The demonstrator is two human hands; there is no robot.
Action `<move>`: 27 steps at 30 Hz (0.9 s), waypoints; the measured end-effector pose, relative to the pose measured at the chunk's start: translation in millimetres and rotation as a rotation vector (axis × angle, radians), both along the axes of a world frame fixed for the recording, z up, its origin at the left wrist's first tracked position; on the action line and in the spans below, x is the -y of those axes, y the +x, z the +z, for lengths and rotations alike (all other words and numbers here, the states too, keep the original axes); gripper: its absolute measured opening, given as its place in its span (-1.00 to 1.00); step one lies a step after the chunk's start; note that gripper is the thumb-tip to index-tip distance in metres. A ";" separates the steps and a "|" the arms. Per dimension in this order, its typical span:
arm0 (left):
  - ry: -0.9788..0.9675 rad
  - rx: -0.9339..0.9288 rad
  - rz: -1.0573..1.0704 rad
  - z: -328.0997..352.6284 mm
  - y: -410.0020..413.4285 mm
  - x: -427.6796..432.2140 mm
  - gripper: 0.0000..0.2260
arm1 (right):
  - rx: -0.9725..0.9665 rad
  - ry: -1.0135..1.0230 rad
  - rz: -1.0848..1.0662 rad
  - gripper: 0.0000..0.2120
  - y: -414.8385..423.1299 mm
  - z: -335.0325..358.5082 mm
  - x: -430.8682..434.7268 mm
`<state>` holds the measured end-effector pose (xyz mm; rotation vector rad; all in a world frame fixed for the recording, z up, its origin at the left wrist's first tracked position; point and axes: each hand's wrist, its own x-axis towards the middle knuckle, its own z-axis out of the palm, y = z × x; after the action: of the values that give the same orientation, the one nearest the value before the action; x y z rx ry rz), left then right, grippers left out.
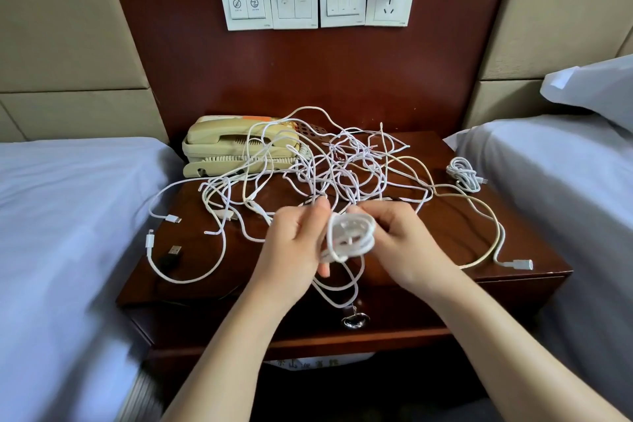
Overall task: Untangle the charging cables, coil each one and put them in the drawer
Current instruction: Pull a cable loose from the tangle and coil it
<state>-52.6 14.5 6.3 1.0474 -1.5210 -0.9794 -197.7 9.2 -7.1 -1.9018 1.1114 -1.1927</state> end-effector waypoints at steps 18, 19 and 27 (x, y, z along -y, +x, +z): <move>-0.386 0.530 0.497 -14.8 4.3 19.2 -0.61 | -0.482 -0.544 -0.233 -0.88 20.9 3.2 -28.2; -0.404 0.532 0.482 -16.7 2.3 19.6 -0.61 | -0.409 -0.497 -0.236 -0.94 19.7 3.3 -28.3; -0.549 0.562 0.400 -24.8 -5.4 13.5 -0.60 | 0.045 -0.085 -0.199 -0.94 4.3 10.2 -20.9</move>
<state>-58.0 0.9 -18.4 1.1991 -1.7831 0.0388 -193.4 30.1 3.1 -1.8511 1.2675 -1.4050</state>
